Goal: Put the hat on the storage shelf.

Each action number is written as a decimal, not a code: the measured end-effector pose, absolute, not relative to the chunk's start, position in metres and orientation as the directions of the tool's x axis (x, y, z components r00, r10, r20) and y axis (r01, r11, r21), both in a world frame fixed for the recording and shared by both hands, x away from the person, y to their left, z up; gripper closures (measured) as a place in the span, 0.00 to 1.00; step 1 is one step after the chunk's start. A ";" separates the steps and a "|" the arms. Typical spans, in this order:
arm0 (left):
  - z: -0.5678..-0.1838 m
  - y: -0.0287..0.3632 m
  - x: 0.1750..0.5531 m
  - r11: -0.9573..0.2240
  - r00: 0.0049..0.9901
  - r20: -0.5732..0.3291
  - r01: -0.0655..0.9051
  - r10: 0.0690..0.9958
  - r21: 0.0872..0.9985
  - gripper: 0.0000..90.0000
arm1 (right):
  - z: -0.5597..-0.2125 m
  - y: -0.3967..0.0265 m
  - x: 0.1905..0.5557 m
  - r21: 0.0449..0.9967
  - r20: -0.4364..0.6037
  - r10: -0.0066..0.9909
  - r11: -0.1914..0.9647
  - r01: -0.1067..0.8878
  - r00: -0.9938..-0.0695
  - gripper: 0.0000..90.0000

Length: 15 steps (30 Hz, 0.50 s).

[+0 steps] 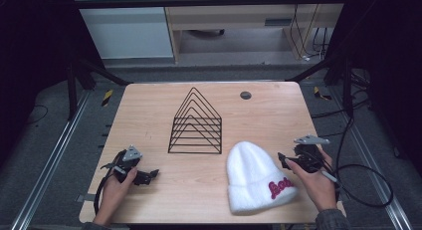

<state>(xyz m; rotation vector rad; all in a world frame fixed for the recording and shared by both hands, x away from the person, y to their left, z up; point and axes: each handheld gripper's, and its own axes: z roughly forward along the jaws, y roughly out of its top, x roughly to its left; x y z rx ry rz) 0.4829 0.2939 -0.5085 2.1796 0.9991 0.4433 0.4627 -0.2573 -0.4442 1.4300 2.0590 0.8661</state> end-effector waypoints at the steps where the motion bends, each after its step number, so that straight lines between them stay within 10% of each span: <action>1: -0.508 0.294 0.483 -0.467 0.646 0.022 0.528 0.763 0.710 0.00 | -0.439 -0.250 0.464 0.725 -0.036 0.934 0.269 0.634 -0.355 0.30; 15: -0.509 0.294 0.483 -0.467 0.646 0.022 0.527 0.763 0.710 0.00 | -0.410 -0.172 0.496 0.654 -0.084 0.831 0.462 0.598 -0.550 0.44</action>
